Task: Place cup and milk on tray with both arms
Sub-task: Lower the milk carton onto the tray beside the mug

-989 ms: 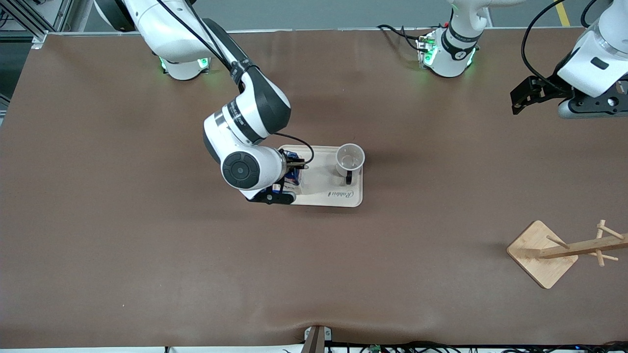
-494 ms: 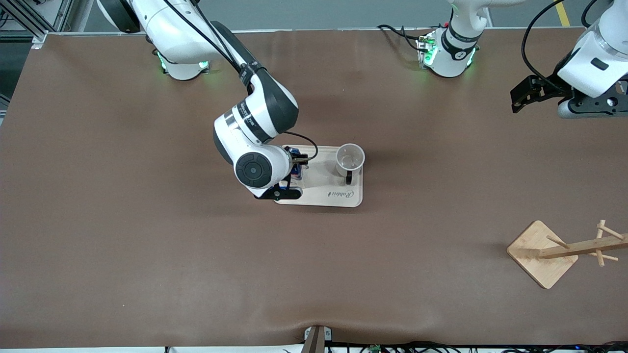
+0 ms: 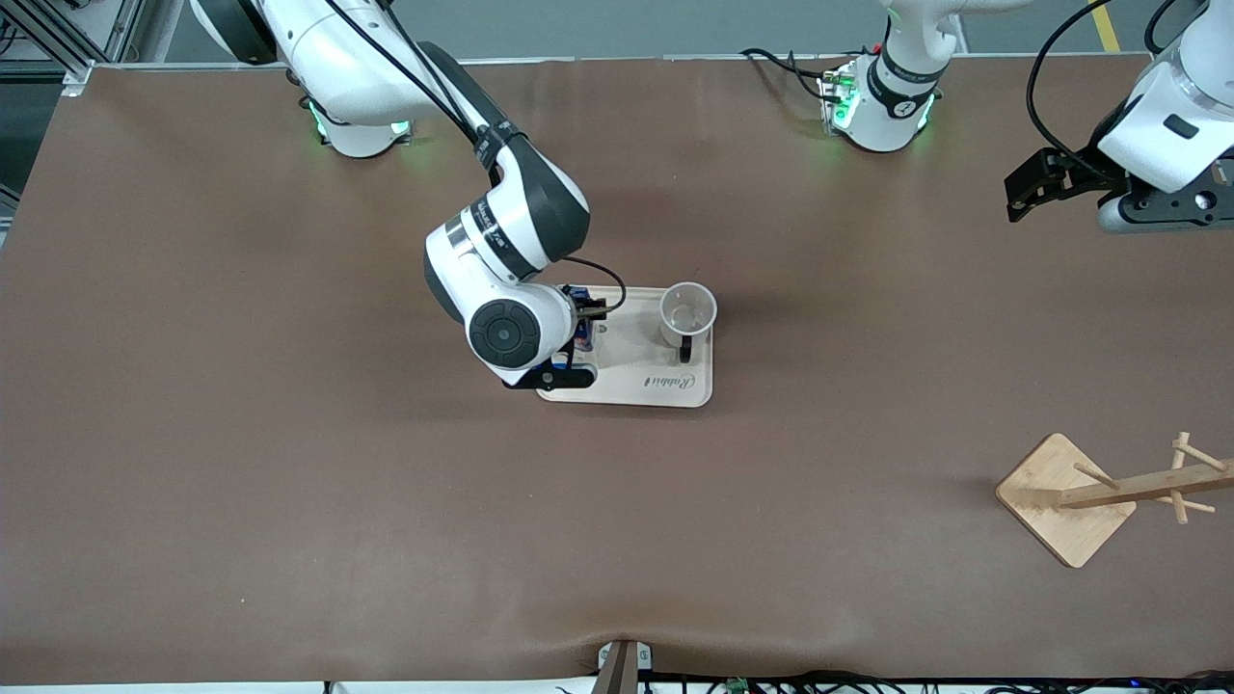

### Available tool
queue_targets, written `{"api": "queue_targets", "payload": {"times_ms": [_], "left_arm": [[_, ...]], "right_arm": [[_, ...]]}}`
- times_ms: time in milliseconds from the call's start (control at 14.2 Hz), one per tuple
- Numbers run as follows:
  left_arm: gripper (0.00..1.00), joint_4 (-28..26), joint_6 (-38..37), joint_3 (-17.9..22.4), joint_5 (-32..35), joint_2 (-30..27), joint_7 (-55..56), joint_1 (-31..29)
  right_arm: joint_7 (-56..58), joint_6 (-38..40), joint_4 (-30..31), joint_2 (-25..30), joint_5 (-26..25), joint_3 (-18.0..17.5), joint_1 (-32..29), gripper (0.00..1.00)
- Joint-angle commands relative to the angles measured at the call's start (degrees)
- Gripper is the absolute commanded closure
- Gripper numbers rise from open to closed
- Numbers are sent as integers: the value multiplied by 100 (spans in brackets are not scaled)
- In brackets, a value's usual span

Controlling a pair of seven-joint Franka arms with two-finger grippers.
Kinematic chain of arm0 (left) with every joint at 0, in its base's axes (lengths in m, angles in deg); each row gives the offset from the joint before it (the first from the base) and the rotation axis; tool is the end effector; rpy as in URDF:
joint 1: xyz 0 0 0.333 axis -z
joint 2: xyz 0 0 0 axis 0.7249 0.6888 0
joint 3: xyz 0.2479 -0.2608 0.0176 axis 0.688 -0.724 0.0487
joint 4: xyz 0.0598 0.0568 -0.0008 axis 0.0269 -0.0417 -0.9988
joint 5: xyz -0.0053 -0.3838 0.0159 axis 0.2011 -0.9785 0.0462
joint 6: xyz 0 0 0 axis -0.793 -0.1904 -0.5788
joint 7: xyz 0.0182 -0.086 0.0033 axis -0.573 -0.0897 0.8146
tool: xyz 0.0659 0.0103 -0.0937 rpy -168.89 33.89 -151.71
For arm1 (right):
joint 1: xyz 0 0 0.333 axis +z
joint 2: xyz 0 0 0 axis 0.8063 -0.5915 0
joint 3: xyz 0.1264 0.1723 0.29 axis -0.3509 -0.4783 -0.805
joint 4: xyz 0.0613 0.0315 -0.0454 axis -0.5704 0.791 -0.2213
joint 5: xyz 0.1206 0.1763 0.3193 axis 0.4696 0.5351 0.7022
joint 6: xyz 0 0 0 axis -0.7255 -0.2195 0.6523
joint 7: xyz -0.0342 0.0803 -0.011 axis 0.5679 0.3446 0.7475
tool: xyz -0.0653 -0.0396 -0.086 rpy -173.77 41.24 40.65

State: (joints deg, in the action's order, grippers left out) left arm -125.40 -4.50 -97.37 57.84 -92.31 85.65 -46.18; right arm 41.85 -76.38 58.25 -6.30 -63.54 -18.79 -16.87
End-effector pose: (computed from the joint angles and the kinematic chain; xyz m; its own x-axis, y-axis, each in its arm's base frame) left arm 0.4989 -0.0708 0.6715 0.9985 -0.0002 -0.0542 -0.0034 -0.9983 -0.0589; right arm 0.5749 0.4479 0.3546 0.8839 0.0239 -0.4672 -0.0130 -0.9970 -0.0758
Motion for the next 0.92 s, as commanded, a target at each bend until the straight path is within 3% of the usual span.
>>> {"api": "queue_targets", "payload": {"times_ms": [0, 848], "left_arm": [[0, -53, -63, 8, -126, -114, -69, -28], [0, -53, -107, 8, -126, -140, -77, -37]], "right_arm": [[59, -52, 126, 41, -119, 40, 66, 0], [-29, 1, 73, 77, -57, 23, 75, 0]]}}
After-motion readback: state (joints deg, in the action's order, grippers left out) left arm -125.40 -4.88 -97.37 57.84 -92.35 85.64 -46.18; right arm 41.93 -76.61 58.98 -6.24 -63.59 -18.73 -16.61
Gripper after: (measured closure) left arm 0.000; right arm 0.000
